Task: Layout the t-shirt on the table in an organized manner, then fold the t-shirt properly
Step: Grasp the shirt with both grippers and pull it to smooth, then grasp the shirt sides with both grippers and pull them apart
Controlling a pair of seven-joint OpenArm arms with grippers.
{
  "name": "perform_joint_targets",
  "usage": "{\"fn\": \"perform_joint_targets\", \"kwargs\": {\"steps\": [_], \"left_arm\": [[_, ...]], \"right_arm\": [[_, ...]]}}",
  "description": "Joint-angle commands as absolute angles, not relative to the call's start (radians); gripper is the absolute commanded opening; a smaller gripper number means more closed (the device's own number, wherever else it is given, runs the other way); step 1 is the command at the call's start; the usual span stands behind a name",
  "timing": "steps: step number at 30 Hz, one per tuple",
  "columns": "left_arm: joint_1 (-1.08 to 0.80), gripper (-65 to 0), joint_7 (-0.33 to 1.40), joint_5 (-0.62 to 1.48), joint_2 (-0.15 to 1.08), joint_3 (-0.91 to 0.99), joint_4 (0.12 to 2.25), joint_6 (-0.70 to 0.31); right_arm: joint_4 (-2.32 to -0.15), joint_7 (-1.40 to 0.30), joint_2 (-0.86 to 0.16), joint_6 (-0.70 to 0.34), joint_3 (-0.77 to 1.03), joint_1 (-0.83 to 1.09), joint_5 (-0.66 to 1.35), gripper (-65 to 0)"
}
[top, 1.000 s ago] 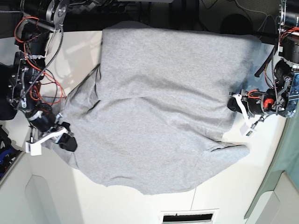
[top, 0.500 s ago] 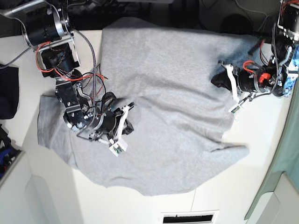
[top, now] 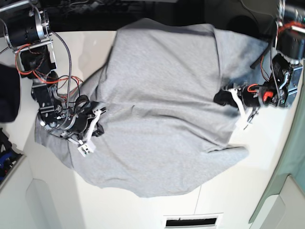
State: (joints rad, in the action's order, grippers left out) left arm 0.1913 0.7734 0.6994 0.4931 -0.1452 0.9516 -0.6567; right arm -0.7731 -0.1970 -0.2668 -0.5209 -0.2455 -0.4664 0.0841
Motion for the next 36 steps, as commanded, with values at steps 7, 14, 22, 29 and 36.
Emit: {"fn": "perform_joint_targets", "kwargs": {"steps": [7, 14, 22, 29, 36], "left_arm": [[0.432, -65.0, 0.736, 0.503, 0.506, -0.146, 0.746, -0.535], [0.558, -65.0, 0.740, 0.451, 0.407, -0.146, 0.722, -0.535], [0.566, -65.0, 0.865, 0.595, 0.435, -0.146, 0.756, -0.619], [0.519, -65.0, 1.010, 0.812, 0.545, -0.146, 0.866, -0.648], [0.392, -65.0, 0.905, 0.702, 0.650, -0.146, 0.865, -0.580]], "right_arm": [[-0.904, -0.274, -0.318, -0.529, -0.215, -0.344, 0.171, -65.0], [-1.169, -0.297, -0.313, -0.528, -0.166, -0.166, 0.272, -65.0], [-1.291, -0.296, -0.244, -0.508, -0.036, -0.199, 0.272, -65.0], [-1.157, -0.296, -0.184, -0.501, -0.028, -0.388, 0.263, -65.0], [-0.867, -0.282, -0.116, -0.506, -0.036, -0.559, 0.125, -65.0]]}}
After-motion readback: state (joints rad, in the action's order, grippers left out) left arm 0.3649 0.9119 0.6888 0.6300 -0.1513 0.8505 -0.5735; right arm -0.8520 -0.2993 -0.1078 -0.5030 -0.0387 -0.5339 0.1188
